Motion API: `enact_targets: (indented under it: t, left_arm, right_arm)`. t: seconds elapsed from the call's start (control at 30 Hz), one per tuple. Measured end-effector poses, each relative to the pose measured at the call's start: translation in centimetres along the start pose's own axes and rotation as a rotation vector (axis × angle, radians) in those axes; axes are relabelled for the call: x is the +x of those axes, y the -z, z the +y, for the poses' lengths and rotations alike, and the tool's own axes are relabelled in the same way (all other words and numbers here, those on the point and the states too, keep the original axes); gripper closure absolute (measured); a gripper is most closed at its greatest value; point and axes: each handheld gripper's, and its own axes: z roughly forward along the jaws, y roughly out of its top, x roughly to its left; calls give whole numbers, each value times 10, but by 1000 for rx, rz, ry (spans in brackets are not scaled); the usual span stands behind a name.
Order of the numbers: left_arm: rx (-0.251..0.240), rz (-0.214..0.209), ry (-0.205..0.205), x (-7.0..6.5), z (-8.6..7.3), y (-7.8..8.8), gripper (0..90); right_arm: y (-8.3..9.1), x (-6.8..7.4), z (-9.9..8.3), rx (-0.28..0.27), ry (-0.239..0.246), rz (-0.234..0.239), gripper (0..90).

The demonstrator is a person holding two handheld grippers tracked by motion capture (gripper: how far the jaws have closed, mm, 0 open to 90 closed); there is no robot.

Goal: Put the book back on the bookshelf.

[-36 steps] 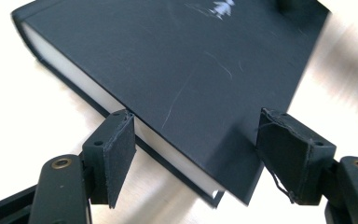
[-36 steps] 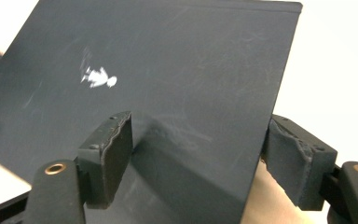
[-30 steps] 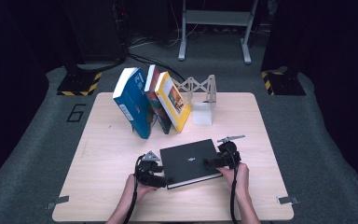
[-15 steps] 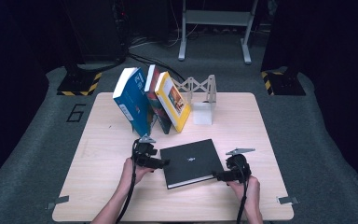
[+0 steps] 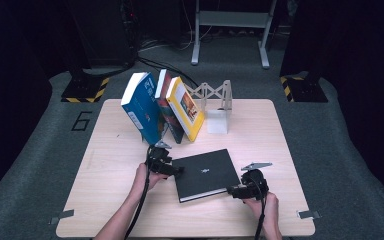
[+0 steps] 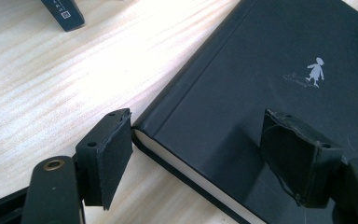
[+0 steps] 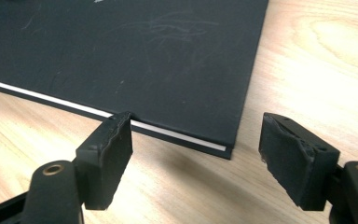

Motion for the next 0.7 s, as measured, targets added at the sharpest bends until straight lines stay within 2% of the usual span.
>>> enact_targets:
  t: [0.07, 0.13, 0.27, 0.57, 0.63, 0.7]
  left_arm:
    - [-3, -1, 4, 0, 1, -1, 257]
    - [-2, 6, -11, 0, 2, -1, 257]
    - [11, -8, -22, 1, 2, -1, 263]
    - [20, -6, -31, -1, 1, 2, 264]
    - [20, 0, -34, -2, -1, 3, 264]
    - [29, -12, -46, -2, -3, 5, 264]
  right_arm:
    - [-2, 1, 0, 12, 8, 10, 248]
    - [-2, 2, 1, 6, 7, 11, 250]
    - [-3, 0, 3, 6, 12, 19, 244]
    - [-6, -6, 7, -12, -5, 59, 233]
    - [-5, -6, 8, -1, -22, 58, 236]
    - [-4, -8, 9, -12, -17, 47, 254]
